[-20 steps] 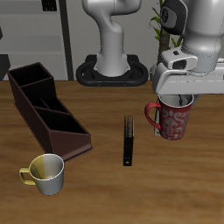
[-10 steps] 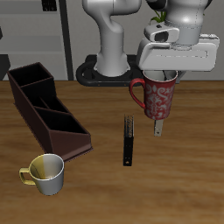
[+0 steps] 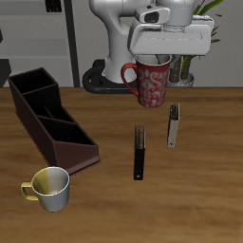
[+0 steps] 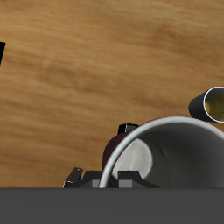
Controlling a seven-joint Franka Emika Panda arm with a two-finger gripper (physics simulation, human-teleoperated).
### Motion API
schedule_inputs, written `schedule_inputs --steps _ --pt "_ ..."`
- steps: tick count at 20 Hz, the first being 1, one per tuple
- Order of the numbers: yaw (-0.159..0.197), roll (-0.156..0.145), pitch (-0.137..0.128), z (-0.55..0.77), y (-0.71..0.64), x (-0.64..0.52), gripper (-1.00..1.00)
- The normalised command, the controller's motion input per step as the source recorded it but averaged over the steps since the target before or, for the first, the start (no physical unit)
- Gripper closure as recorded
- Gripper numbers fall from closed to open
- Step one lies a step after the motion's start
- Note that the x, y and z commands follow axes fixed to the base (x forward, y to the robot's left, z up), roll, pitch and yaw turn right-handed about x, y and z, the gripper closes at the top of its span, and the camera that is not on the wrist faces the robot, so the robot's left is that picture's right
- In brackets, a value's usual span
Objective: Place the red mug into the right desk caddy's right compartment
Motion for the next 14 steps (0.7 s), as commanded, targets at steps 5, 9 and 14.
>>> schedule_inputs --steps 5,9,14 --pt "-0.004 -0.038 -0.002 0.22 -0.5 -0.35 1.0" --pt "-0.032 -0.061 -0.021 0.25 -0.47 -0.24 1.0" --pt "-0.038 -0.073 -0.029 0.21 -0.55 -0.25 1.0"
